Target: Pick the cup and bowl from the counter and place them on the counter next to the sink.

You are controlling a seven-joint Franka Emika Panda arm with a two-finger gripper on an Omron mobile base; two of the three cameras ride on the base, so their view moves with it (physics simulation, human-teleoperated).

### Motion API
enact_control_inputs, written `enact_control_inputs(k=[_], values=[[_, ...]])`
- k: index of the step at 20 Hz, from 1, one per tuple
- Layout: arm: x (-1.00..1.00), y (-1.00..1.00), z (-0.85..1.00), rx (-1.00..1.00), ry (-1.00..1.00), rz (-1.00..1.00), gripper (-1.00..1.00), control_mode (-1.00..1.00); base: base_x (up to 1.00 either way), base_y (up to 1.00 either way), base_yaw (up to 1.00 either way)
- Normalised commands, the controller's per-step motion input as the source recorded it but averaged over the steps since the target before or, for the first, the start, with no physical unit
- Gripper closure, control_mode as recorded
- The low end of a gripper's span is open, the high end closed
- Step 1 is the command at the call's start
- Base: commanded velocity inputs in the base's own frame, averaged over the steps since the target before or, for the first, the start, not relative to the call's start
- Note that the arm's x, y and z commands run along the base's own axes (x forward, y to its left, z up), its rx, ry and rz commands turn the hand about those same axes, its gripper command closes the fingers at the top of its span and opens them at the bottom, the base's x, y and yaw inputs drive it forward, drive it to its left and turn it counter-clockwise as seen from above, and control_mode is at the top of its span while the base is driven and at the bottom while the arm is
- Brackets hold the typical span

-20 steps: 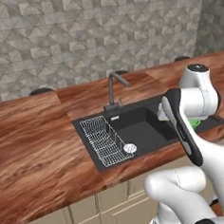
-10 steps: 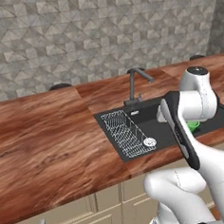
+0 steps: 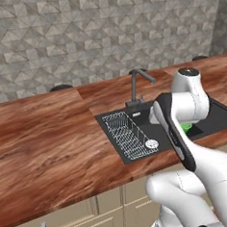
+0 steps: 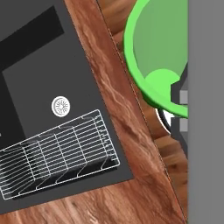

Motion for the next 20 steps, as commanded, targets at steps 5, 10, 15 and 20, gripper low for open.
enact_control_inputs(k=[5,10,15,20], values=[[0.35,1.0,-0.01,0.0,0.0,0.1,1.0,-1.0,0.0,0.0,0.0],[0.16,0.41,-0.02,0.0,0.01,0.09,1.0,-1.0,0.0,0.0,0.0],[0.0,0.48,0.0,0.0,0.05,0.21,1.0,-1.0,0.0,0.0,0.0],[0.02,0.52,-0.15,0.0,0.02,0.25,1.0,-1.0,0.0,0.0,0.0]])
